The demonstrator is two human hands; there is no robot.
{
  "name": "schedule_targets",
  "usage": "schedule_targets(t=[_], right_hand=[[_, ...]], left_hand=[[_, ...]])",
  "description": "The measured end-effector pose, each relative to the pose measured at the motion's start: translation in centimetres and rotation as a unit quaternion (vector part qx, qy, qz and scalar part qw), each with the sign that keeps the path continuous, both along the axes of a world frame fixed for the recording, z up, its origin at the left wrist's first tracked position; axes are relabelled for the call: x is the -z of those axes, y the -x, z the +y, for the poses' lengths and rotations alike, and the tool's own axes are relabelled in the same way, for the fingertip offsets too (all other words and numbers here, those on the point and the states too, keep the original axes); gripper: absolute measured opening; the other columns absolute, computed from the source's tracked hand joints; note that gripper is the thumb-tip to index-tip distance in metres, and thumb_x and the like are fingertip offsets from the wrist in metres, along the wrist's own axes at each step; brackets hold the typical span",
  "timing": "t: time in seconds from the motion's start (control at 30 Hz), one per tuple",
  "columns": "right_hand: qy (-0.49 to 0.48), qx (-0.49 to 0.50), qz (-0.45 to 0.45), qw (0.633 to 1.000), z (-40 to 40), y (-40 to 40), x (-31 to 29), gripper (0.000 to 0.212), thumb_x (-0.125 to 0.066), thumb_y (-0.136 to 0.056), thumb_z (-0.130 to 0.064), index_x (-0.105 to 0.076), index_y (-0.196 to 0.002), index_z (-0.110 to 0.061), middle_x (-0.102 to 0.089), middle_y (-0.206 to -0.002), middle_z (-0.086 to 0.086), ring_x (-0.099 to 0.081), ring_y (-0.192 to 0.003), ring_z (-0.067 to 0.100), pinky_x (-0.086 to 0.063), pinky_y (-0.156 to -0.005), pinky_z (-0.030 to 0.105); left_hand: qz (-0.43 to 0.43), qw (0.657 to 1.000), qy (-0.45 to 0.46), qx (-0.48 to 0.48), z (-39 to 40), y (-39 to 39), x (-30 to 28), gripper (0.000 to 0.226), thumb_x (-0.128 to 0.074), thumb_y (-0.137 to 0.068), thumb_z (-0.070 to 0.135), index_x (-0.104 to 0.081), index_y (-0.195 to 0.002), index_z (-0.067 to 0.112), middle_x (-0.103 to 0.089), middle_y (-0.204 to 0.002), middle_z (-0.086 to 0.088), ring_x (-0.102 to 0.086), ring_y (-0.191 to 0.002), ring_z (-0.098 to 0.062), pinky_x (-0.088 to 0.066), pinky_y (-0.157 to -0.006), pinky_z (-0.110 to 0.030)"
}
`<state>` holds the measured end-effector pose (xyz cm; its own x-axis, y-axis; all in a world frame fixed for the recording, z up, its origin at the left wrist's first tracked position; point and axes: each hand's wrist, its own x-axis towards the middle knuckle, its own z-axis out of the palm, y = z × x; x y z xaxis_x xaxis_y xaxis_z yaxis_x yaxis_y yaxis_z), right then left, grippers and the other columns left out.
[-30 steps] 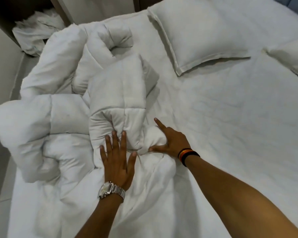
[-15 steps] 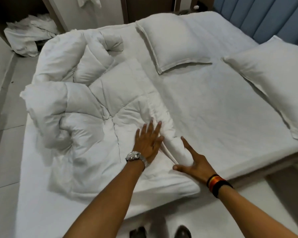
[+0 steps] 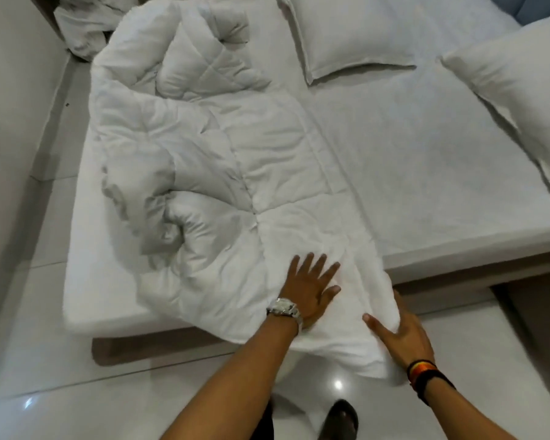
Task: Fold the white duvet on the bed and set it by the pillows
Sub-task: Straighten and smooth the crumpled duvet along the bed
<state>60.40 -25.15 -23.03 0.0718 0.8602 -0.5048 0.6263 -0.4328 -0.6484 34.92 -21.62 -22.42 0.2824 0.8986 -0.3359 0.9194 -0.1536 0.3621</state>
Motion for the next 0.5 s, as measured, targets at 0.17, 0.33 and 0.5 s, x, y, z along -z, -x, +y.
schedule_targets(t=[0.17, 0.33, 0.5], right_hand=[[-0.108, -0.092, -0.095, 0.985, 1.2, 9.2, -1.5, 0.111, -0.044, -0.078, -0.093, -0.004, -0.166, -0.039, -0.004, -0.175, 0.006, -0.009, -0.16, 0.028, -0.011, -0.126, 0.059], [-0.213, -0.276, -0.055, 0.936, 4.5, 23.5, -3.4, 0.096, -0.043, -0.087, -0.086, 0.002, -0.164, -0.049, 0.013, -0.175, -0.002, 0.006, -0.161, 0.02, 0.0, -0.126, 0.058], [-0.222, -0.335, -0.044, 0.915, 7.1, 34.5, -1.8, 0.095, -0.038, -0.086, -0.088, 0.012, -0.16, -0.055, 0.021, -0.173, -0.002, 0.013, -0.16, 0.021, 0.001, -0.125, 0.062]], left_hand=[[0.015, 0.929, -0.202, -0.31, -6.6, 14.2, -0.3, 0.073, -0.025, -0.106, 0.06, -0.018, -0.168, 0.022, -0.002, -0.177, -0.012, 0.001, -0.163, -0.031, 0.003, -0.129, -0.052], [-0.056, 0.814, -0.14, -0.561, -8.3, 26.1, 1.8, 0.11, -0.014, -0.085, 0.092, 0.007, -0.167, 0.022, 0.003, -0.176, -0.013, 0.0, -0.163, -0.035, -0.004, -0.127, -0.063], [-0.243, 0.79, -0.111, -0.552, -2.6, 31.3, 5.7, 0.115, -0.074, -0.069, 0.084, -0.035, -0.16, 0.024, -0.055, -0.155, -0.001, -0.051, -0.143, -0.028, -0.037, -0.12, -0.055]])
